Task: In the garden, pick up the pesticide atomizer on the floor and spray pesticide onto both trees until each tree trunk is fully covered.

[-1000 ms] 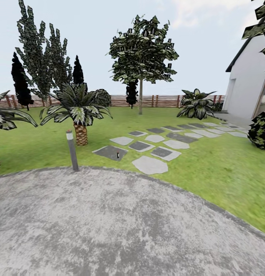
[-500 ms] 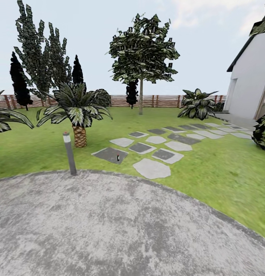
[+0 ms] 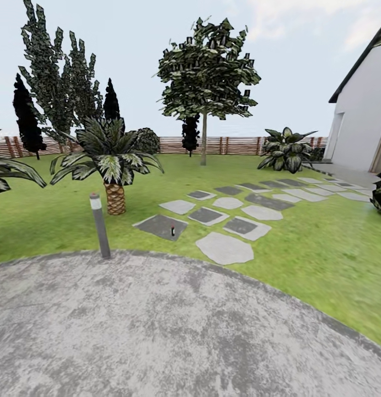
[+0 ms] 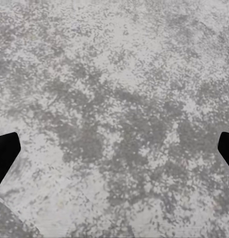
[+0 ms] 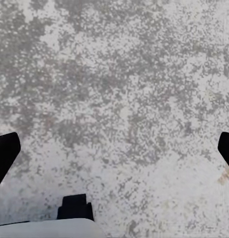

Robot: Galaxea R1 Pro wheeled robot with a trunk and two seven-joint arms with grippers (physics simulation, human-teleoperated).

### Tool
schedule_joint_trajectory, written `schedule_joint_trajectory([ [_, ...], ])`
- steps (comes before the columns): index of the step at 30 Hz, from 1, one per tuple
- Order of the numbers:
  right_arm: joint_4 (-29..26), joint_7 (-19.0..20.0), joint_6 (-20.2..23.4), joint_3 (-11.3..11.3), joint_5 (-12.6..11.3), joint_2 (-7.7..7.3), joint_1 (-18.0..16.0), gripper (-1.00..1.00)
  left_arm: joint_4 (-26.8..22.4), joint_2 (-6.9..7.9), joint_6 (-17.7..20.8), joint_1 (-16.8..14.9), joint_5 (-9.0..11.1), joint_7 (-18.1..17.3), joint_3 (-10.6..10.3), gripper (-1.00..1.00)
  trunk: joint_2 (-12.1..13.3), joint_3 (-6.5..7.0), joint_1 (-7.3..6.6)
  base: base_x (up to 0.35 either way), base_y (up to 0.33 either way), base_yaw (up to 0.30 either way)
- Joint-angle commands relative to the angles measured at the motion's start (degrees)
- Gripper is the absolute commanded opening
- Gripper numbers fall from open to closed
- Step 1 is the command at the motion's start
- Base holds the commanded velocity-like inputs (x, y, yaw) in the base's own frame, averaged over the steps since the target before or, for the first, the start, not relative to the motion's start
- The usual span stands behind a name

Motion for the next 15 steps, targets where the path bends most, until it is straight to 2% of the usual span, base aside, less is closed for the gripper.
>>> schedule_joint_trajectory([
  [1,0.0,-0.1,-0.2,0.0,0.0,0.0,0.0,1.0,0.0,-0.03,-0.1,0.0,0.1,0.0,0.1,1.0,0.0,-0.06,0.04,0.35,0.174,0.0],
  [15,0.0,-0.2,-0.2,0.0,0.0,0.0,0.0,1.0,0.0,-0.03,-0.2,0.0,0.1,0.0,0.1,1.0,0.0,-0.21,0.04,0.35,0.094,0.0],
])
